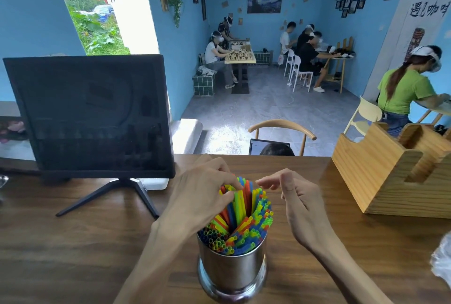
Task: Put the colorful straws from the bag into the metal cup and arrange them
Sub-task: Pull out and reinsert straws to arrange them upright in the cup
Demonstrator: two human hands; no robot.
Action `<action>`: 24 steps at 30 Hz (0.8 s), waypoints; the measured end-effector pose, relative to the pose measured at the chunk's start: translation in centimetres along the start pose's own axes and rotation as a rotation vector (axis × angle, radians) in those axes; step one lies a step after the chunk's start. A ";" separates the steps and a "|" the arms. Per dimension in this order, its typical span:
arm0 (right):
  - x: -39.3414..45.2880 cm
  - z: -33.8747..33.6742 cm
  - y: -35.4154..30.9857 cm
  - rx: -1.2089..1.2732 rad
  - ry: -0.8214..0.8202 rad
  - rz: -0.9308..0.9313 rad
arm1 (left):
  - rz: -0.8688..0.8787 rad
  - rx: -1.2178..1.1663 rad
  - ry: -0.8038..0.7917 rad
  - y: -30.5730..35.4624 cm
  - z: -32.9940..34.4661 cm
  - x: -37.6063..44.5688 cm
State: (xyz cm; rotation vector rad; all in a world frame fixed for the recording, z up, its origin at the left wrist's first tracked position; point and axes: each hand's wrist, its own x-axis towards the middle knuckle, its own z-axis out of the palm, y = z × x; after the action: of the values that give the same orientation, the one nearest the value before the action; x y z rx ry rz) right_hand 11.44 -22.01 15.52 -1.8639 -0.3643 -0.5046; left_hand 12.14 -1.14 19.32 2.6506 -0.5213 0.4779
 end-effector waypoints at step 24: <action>1.1 -0.3 -1.1 -0.165 -0.420 0.043 | 0.004 -0.247 -0.166 0.7 -1.6 -0.8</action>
State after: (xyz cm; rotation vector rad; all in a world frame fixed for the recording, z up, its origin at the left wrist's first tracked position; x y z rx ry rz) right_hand 11.79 -21.94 17.04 -2.1329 -0.5728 -0.1105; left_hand 10.71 -0.78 20.59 2.4625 -0.5943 0.1812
